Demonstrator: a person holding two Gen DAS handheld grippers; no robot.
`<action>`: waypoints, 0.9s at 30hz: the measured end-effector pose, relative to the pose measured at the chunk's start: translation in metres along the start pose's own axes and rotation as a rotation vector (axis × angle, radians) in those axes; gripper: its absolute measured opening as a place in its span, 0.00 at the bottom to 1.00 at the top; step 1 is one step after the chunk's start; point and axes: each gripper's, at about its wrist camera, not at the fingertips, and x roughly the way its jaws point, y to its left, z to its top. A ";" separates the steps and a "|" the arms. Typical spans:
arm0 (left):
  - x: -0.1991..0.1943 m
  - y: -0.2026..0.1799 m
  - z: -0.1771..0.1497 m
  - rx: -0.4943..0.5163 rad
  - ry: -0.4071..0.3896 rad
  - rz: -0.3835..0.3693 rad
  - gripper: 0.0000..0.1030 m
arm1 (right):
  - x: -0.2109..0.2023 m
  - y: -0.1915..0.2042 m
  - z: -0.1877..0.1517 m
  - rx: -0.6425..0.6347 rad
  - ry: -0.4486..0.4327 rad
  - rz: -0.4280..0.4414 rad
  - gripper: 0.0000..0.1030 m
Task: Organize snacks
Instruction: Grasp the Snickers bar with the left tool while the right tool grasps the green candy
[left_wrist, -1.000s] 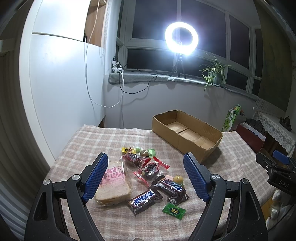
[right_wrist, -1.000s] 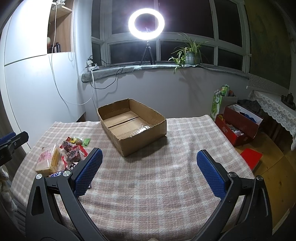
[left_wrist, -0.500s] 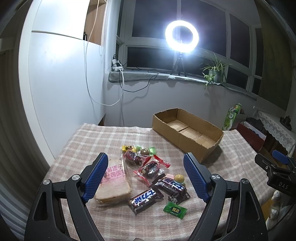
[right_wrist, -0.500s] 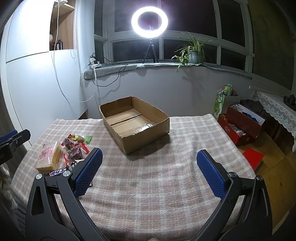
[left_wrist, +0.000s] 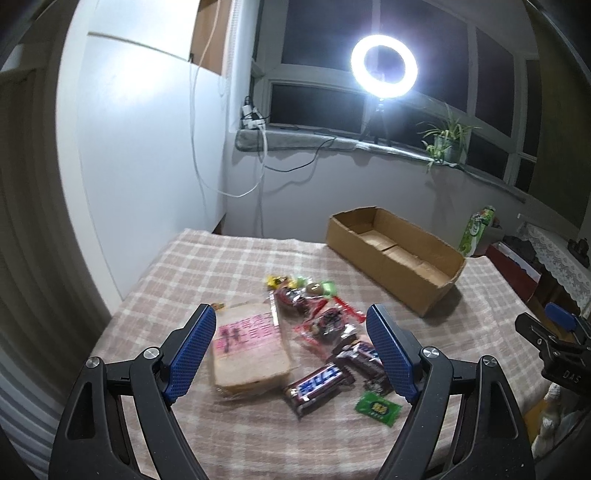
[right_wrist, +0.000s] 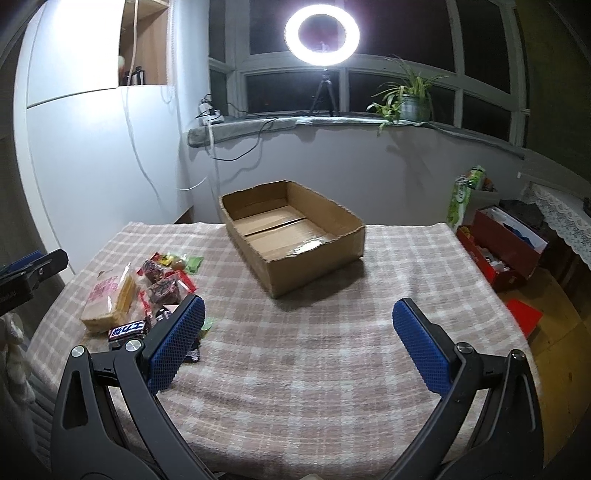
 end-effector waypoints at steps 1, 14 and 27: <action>0.001 0.004 -0.002 -0.004 0.004 0.005 0.81 | 0.002 0.002 -0.001 -0.007 0.002 0.016 1.00; 0.017 0.036 -0.029 -0.047 0.103 0.014 0.72 | 0.033 0.042 -0.019 -0.093 0.105 0.172 0.89; 0.052 0.020 -0.054 -0.044 0.243 -0.160 0.40 | 0.065 0.076 -0.048 -0.124 0.260 0.355 0.59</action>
